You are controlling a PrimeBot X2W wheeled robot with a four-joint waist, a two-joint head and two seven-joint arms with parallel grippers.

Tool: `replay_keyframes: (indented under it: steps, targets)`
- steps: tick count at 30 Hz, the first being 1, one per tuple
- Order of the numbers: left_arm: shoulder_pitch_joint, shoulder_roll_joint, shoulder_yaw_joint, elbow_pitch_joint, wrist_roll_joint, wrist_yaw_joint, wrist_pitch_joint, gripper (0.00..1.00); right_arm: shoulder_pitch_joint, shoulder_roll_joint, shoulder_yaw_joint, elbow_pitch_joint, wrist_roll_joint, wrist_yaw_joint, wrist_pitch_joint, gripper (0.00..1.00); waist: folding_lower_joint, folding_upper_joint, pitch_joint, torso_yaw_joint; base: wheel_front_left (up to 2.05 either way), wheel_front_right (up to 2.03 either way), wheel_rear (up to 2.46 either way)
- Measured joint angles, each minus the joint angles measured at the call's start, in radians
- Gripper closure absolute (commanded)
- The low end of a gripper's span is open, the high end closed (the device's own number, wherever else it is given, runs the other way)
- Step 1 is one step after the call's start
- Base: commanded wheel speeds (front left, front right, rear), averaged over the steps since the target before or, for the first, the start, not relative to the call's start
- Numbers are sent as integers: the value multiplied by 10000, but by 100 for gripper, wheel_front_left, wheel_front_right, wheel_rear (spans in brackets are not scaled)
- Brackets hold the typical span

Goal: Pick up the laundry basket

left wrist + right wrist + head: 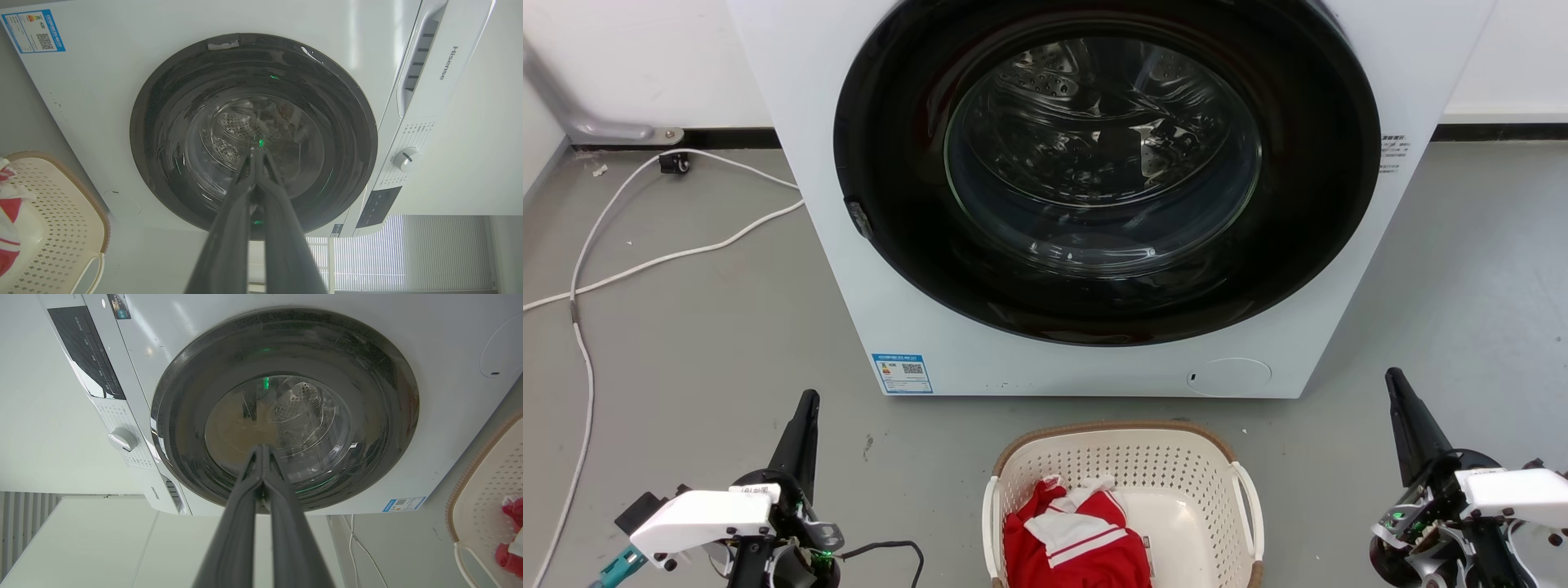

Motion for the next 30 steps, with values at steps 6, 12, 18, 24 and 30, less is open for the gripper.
replay_keyframes:
  steps: [6,12,18,24,30]
  targets:
    - [0,0,0,0,0,0,0,100,0,0,0,0,0,0,0,100,0,0,0,0,0,0,0]
    - [0,0,0,0,0,0,0,100,0,0,0,0,2,0,0,100,0,0,0,0,0,0,0]
    - [0,0,0,0,0,0,0,100,0,0,0,0,0,0,0,100,0,0,0,0,0,0,0]
    - [0,0,0,0,0,0,0,100,0,0,0,0,2,0,0,100,0,0,0,0,0,0,0]
    - [0,0,0,0,0,0,0,100,0,0,0,0,0,0,-2,100,0,0,0,0,0,0,0]
